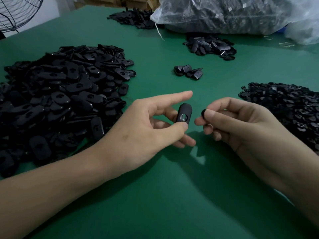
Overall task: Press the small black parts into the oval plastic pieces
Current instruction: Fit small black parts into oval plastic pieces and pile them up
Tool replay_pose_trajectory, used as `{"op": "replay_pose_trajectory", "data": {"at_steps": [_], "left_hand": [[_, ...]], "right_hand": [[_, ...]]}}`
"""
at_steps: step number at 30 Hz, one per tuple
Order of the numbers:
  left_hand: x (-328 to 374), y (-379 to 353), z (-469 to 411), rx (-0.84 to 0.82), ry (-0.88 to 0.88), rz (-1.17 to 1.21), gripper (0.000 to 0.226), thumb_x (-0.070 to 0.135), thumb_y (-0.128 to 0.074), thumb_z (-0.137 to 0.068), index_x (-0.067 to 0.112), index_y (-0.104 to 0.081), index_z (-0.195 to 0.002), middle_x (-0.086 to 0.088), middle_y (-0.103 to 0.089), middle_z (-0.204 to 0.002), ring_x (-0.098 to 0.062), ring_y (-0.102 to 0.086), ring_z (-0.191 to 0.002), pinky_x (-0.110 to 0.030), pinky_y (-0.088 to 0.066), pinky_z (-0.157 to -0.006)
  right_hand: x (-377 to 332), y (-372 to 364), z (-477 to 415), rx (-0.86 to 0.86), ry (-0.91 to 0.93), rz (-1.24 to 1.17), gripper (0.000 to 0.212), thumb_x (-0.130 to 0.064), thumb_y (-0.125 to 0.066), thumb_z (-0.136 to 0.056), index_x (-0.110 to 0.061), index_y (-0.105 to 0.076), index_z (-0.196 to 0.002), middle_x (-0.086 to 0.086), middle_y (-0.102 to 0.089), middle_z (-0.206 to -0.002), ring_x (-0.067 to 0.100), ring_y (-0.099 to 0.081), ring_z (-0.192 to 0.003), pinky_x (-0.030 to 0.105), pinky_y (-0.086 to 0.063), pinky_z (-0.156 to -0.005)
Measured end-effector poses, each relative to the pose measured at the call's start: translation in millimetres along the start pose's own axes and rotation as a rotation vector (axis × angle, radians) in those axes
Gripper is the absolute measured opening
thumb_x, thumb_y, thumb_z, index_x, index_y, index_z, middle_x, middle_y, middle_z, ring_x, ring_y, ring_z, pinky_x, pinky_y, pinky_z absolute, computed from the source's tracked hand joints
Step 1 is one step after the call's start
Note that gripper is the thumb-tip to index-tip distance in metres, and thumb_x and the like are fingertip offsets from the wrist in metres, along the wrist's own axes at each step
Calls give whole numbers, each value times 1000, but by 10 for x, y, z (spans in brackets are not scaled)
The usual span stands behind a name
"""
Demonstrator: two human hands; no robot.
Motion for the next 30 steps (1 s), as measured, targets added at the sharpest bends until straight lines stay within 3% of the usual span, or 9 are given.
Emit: {"op": "replay_pose_trajectory", "data": {"at_steps": [4,8,12,21,27,30], "left_hand": [[8,-14,-15,26,-12,48,51,3,-74,-90,24,-64,-135,-3,-74,-89,-27,-79,-75,-26,-62,-70],[29,-17,-36,66,-11,122,43,15,-77,-78,21,-72,-120,-11,-74,-88,-28,-79,-76,-27,-62,-70],[26,-15,-40,83,-11,150,49,14,-80,-72,18,-73,-120,-22,-71,-95,-27,-79,-80,-26,-62,-73],[8,5,-49,62,-27,111,57,19,-87,-68,26,-73,-123,-8,-76,-95,-29,-78,-87,-28,-61,-83],[8,6,-52,57,-29,109,57,18,-85,-70,28,-72,-125,-14,-74,-96,-27,-78,-87,-23,-58,-81],[9,7,-53,67,-30,93,60,20,-85,-70,27,-69,-128,-12,-75,-94,-27,-79,-86,-27,-61,-82]], "right_hand": [[7,18,-17,-1,-43,-74,40,-22,-79,-64,-8,-76,-101,14,-77,-89,11,-65,-67,17,-52,-60],[2,30,-20,-19,-54,-86,35,-19,-79,-64,-10,-80,-98,14,-78,-91,11,-66,-68,16,-53,-62],[-10,30,-20,-43,-60,-114,31,-18,-79,-64,-13,-81,-94,15,-78,-94,12,-68,-69,16,-53,-62],[-43,40,-21,-60,-99,-191,18,-20,-74,-72,-17,-79,-89,13,-78,-99,12,-71,-71,17,-56,-64],[-54,41,-20,-63,-113,-202,17,-21,-75,-71,-17,-75,-87,14,-78,-101,13,-72,-72,18,-56,-64],[-60,38,-18,-64,-114,-200,18,-22,-75,-71,-17,-73,-88,13,-78,-100,13,-73,-72,18,-56,-64]]}}
Point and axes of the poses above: each hand's wrist, its own z-axis away from the middle knuckle, its own y-axis out of the back of the hand, x = y × z, the point moved 1 cm from there along -z, towards the middle knuckle
